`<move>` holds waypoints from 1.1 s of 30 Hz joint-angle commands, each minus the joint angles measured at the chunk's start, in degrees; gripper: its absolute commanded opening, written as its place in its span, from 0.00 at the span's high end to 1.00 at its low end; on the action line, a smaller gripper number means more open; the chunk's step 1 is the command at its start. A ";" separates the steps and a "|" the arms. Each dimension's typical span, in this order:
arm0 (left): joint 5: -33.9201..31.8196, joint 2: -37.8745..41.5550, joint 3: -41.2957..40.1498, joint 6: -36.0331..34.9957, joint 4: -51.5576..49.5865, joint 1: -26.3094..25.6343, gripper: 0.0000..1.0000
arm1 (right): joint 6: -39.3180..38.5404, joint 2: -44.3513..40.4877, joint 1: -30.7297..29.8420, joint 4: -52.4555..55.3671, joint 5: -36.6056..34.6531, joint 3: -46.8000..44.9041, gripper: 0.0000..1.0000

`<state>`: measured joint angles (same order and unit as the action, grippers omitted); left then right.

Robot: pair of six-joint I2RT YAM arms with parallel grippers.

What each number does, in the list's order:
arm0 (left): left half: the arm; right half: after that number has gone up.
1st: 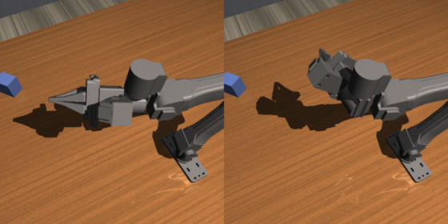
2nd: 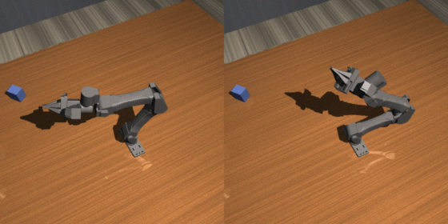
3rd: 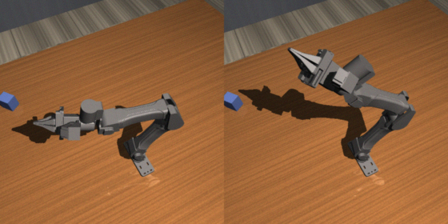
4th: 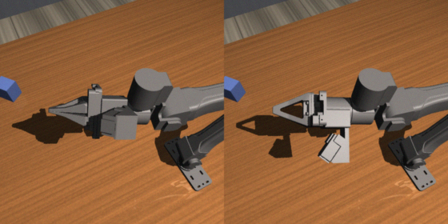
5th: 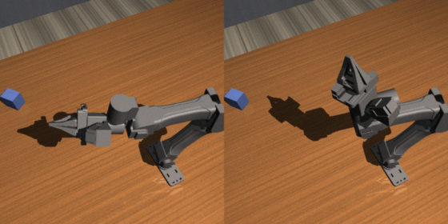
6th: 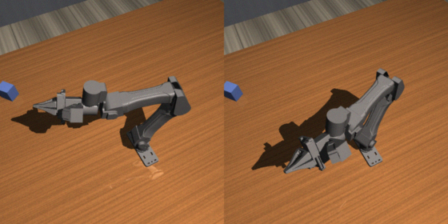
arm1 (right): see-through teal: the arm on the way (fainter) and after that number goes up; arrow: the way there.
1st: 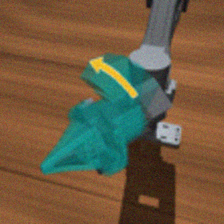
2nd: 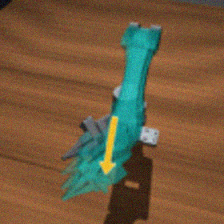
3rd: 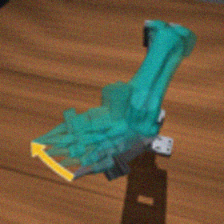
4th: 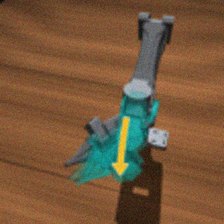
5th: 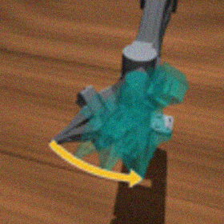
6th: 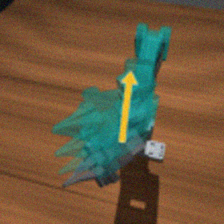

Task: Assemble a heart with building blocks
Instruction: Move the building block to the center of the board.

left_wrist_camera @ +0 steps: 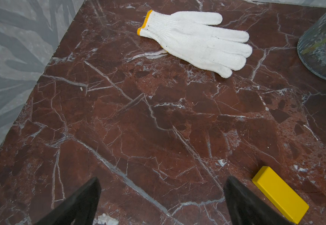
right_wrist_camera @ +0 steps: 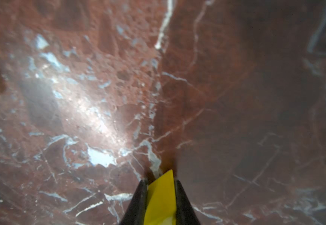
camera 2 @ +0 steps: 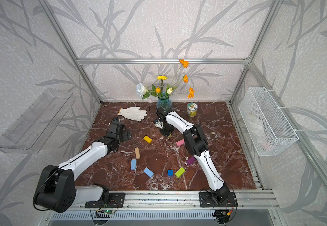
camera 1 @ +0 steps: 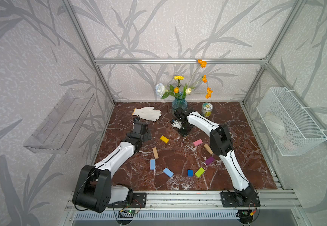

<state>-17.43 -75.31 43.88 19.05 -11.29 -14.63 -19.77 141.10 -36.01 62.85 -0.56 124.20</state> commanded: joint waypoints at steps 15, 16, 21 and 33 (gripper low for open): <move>-0.59 4.62 -0.44 0.18 -4.57 -0.40 0.00 | -27.47 -3.02 -2.44 -8.04 1.13 -2.68 1.00; -0.60 4.82 -0.51 0.36 -4.83 -0.39 0.00 | -28.11 -2.73 -2.27 -7.44 2.08 -2.22 1.00; -0.59 5.93 -0.99 0.81 -5.87 -0.40 0.00 | -30.19 -1.35 -2.09 -5.82 4.27 -0.55 1.00; -0.24 6.93 -1.61 1.07 -6.98 -0.45 0.00 | -30.86 0.56 -1.59 -6.47 2.94 0.86 0.91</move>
<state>-17.43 -69.45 42.85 19.64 -16.67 -14.63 -49.80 140.42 -37.85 55.55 2.44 123.72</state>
